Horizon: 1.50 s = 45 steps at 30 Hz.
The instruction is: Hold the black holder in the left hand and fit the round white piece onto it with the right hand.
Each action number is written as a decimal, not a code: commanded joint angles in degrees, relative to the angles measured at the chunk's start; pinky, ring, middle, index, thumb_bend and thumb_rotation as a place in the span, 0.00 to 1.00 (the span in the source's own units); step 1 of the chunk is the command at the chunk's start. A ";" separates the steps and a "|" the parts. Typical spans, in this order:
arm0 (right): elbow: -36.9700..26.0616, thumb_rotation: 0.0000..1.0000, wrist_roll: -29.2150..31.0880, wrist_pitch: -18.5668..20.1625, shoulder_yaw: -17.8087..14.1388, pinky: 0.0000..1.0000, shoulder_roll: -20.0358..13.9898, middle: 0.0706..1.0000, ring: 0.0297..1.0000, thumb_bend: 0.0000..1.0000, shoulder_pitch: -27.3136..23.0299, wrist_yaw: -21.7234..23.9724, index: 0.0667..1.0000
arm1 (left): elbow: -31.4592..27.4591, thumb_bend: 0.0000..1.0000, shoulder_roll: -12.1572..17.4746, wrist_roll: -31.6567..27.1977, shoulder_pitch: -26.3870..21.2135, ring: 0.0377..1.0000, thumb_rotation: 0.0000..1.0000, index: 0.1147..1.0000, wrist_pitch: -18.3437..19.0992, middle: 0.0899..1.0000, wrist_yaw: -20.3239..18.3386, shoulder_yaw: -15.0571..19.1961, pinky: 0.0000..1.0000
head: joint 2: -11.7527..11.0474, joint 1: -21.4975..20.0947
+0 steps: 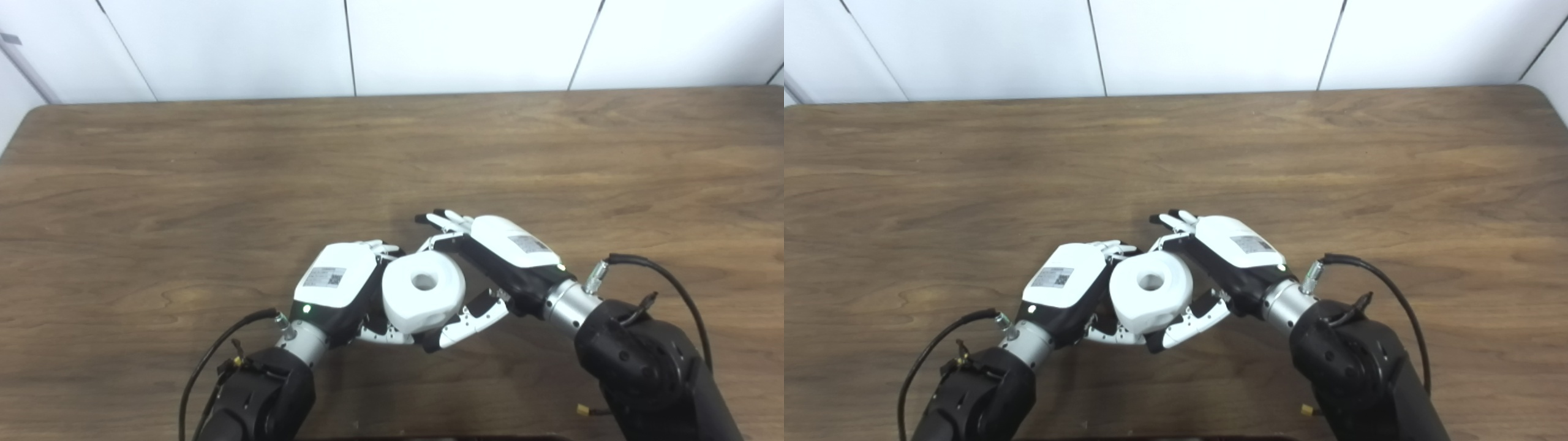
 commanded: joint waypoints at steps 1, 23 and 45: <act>-2.99 0.40 -0.42 -0.32 -1.06 1.00 -0.08 0.95 1.00 1.00 -2.71 0.35 0.94 | 1.39 0.51 -0.06 -0.52 0.69 0.87 0.06 0.42 0.00 0.81 -1.96 -0.78 0.85 | 0.00 -0.04; -7.38 0.41 -0.78 2.56 -4.70 1.00 -0.24 0.95 1.00 1.00 -7.10 8.79 0.95 | 1.43 0.51 -0.40 -0.70 0.48 0.87 0.06 0.42 0.40 0.81 -2.20 -0.72 0.85 | 0.09 0.28; -5.81 0.43 1.25 1.94 -6.68 1.00 -1.09 0.94 1.00 1.00 -8.68 7.80 0.96 | -2.47 0.78 -1.82 2.47 -1.52 0.91 0.25 0.77 5.66 0.87 -12.94 0.71 0.86 | -0.18 0.73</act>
